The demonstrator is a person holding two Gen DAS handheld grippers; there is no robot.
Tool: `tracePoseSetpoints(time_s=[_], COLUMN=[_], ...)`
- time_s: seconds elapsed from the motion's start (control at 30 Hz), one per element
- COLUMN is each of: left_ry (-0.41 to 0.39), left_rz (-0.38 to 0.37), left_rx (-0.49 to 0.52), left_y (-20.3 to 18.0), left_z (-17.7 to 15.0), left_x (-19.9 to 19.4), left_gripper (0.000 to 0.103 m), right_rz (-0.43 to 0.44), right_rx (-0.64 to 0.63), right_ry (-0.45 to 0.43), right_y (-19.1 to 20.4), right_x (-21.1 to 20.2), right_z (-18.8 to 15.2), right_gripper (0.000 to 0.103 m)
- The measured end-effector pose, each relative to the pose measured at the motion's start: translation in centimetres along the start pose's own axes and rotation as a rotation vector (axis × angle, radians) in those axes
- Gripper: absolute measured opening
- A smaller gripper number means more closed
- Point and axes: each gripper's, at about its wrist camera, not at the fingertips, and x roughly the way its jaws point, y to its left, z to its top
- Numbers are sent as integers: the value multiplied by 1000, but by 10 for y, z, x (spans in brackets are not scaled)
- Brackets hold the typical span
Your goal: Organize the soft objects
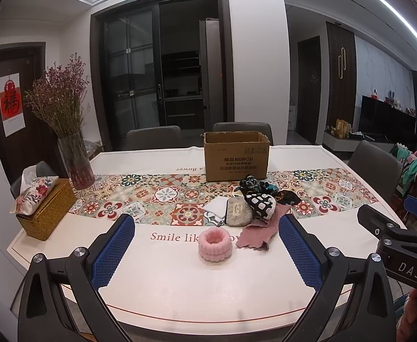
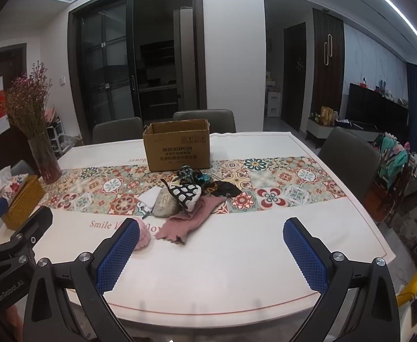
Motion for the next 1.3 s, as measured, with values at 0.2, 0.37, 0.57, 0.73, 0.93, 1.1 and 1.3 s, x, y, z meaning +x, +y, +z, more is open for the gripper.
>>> tracePoseSetpoints(time_s=[0.2, 0.37, 0.57, 0.73, 0.93, 1.1, 1.3], left_ry=[-4, -7, -9, -7, -6, -2, -2], left_rz=[2, 2, -1, -6, -10, -14, -15], left_rx=[2, 3, 6, 3, 3, 4, 3], left_y=[-1, -4, -6, -8, -9, -10, -10], left_z=[1, 3, 4, 4, 4, 4, 3], left_x=[-1, -1, -1, -3, -3, -2, -3], left_gripper=[103, 103, 103, 103, 103, 103, 103], right_rz=[1, 4, 3, 7, 7, 9, 10], right_rx=[-3, 0, 6, 4, 5, 7, 8], right_ry=[-4, -8, -14, -20, -21, -18, -19], right_y=[-2, -5, -6, -7, -8, -9, -10], right_x=[1, 0, -1, -2, -1, -2, -2], right_z=[1, 2, 5, 4, 6, 5, 5], right_gripper=[102, 102, 102, 102, 102, 102, 102])
